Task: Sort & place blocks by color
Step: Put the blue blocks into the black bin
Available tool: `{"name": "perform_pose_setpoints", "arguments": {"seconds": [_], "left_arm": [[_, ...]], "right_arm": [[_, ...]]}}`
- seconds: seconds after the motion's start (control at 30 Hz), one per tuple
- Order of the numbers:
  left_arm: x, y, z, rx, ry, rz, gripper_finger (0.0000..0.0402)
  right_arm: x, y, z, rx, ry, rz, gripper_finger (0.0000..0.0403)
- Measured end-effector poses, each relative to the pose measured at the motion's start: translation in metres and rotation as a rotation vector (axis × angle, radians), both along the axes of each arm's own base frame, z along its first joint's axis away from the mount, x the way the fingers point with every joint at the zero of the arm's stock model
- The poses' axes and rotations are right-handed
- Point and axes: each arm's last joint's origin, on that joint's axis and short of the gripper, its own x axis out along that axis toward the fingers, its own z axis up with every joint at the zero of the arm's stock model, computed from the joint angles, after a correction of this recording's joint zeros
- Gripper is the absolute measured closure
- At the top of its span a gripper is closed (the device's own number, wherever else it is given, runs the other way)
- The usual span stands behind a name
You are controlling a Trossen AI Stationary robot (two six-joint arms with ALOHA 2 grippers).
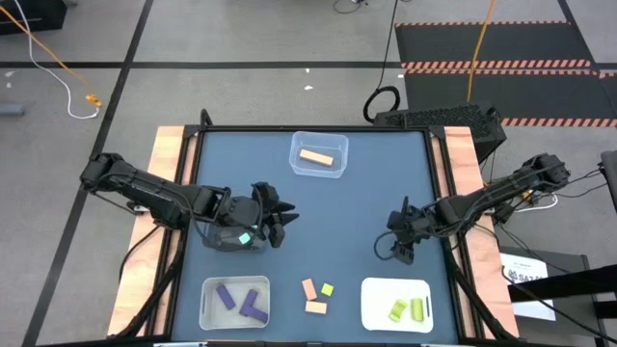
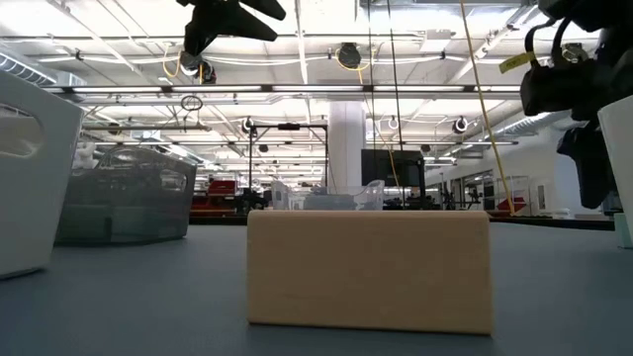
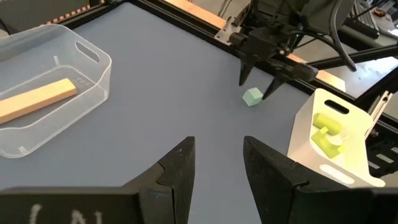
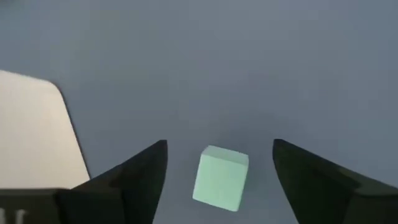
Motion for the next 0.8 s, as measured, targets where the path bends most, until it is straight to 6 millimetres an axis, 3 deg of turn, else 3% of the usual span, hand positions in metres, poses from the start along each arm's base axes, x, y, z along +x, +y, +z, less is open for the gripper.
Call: {"name": "perform_pose_setpoints", "arguments": {"seconds": [0.3,0.63,0.8], "left_arm": [[0.0,0.0,0.0,0.002,0.001,-0.001,0.0265],[0.0,0.0,0.0,0.002,0.001,-0.001,0.0265],[0.0,0.0,0.0,0.002,0.001,-0.001,0.0265]], "right_arm": [[-0.004,0.002,-0.003,0.001,0.057,-0.056,0.0107],[-0.001,0.014,-0.024,-0.106,0.182,-0.002,0.0111],[0.002,0.014,-0.031,-0.122,0.215,-0.006,0.0144]]}}
